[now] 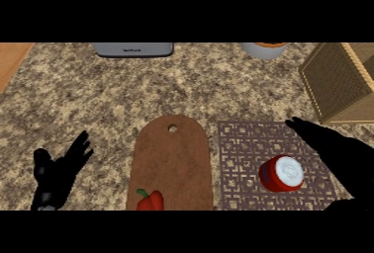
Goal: Pick the can from the placemat and place it in the basket
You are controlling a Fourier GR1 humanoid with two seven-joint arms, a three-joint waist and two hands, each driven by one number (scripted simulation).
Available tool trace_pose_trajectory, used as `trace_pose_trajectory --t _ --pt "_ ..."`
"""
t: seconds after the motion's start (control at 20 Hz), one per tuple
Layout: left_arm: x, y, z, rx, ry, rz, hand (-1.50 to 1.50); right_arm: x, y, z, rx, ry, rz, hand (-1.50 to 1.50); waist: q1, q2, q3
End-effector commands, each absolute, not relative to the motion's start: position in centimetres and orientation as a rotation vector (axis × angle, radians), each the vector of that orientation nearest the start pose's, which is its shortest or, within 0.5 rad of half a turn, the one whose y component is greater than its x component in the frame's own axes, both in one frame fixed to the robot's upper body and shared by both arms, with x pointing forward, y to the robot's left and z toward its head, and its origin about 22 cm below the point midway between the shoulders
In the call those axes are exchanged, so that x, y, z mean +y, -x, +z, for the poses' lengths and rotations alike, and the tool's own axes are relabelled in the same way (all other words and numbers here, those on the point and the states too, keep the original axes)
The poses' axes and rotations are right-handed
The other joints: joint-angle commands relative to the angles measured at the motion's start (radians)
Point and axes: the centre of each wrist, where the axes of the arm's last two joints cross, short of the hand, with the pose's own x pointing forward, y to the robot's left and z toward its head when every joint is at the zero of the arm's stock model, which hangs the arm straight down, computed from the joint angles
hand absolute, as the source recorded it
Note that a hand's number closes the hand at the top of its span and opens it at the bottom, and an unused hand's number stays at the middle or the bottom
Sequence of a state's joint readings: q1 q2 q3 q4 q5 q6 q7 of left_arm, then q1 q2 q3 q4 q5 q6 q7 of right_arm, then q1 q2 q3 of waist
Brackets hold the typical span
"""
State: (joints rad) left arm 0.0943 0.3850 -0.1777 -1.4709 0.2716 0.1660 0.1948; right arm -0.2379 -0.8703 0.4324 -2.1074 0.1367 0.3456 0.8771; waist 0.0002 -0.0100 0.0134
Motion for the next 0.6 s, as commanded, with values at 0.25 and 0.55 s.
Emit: trace_pose_trajectory --t 0.25,0.55 --pt "28.6 -19.0 -6.1 -1.012 -0.147 -0.052 0.00 -22.4 -22.2 14.3 -1.032 0.676 1.243 -1.50 0.002 0.012 -0.013" --pt "29.8 -19.1 -3.9 -1.018 -0.152 -0.029 0.00 -21.2 -21.8 12.4 -1.026 0.680 1.243 -1.50 0.007 0.010 -0.013"
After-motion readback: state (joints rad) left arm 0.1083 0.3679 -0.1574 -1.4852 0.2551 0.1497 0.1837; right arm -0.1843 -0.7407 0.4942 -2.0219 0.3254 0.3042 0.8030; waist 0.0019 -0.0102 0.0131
